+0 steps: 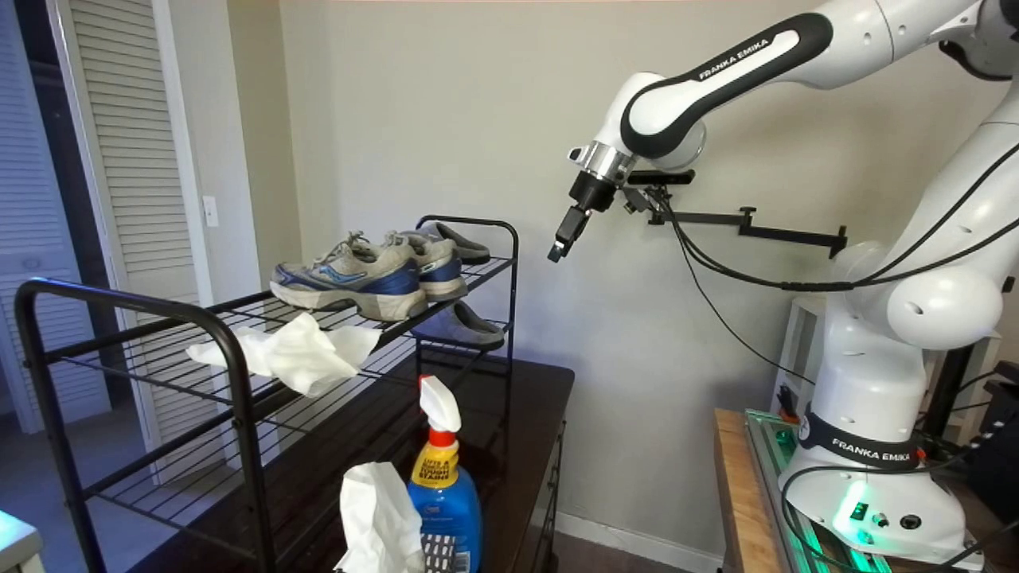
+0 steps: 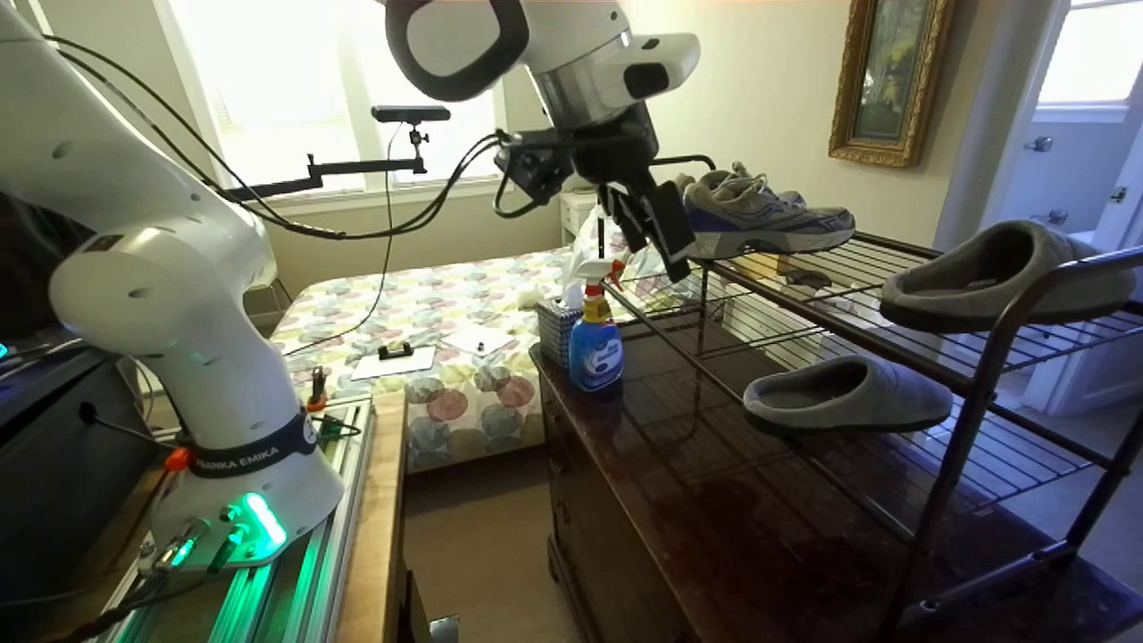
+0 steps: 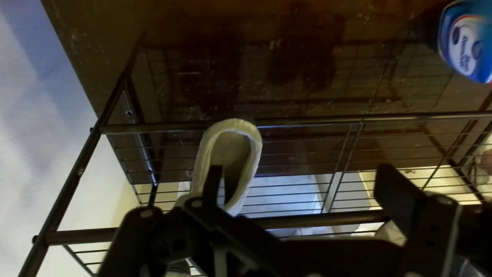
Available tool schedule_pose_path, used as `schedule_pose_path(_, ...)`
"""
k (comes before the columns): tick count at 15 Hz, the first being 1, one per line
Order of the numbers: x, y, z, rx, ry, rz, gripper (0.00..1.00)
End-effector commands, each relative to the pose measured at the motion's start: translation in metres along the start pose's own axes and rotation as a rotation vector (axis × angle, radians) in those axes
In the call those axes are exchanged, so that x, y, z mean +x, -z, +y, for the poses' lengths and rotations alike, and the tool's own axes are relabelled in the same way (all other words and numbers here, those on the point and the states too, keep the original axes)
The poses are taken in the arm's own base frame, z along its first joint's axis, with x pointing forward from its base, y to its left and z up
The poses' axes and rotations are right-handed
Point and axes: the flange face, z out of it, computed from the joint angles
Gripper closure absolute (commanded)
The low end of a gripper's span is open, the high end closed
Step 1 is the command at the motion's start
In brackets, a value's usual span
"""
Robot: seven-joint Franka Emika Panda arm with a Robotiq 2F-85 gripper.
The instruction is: Remove the grey slide from the middle rack and put it next to the other slide on the top rack
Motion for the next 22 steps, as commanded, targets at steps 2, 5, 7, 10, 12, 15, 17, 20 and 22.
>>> schedule_pose_path(2, 0.005, -0.04, 0.024, -0.075, -0.06, 0.045, 0.0)
schedule_pose_path(5, 0.0, -0.065, 0.036, -0.096, -0.089, 0.016, 0.0)
schedule_pose_path(7, -0.004, -0.079, 0.043, -0.1, -0.11, -0.008, 0.0)
schedule_pose_path(10, -0.009, -0.088, 0.041, -0.037, -0.114, -0.103, 0.0)
schedule_pose_path(12, -0.015, -0.089, 0.04, -0.067, -0.108, -0.084, 0.0)
schedule_pose_path(15, -0.013, -0.088, 0.04, -0.057, -0.112, -0.097, 0.0)
schedule_pose_path(17, -0.02, -0.087, 0.036, -0.033, -0.102, -0.051, 0.0)
schedule_pose_path(20, -0.028, -0.1, 0.042, 0.031, -0.146, -0.014, 0.0)
schedule_pose_path(22, -0.034, -0.105, 0.053, 0.048, -0.196, 0.034, 0.0)
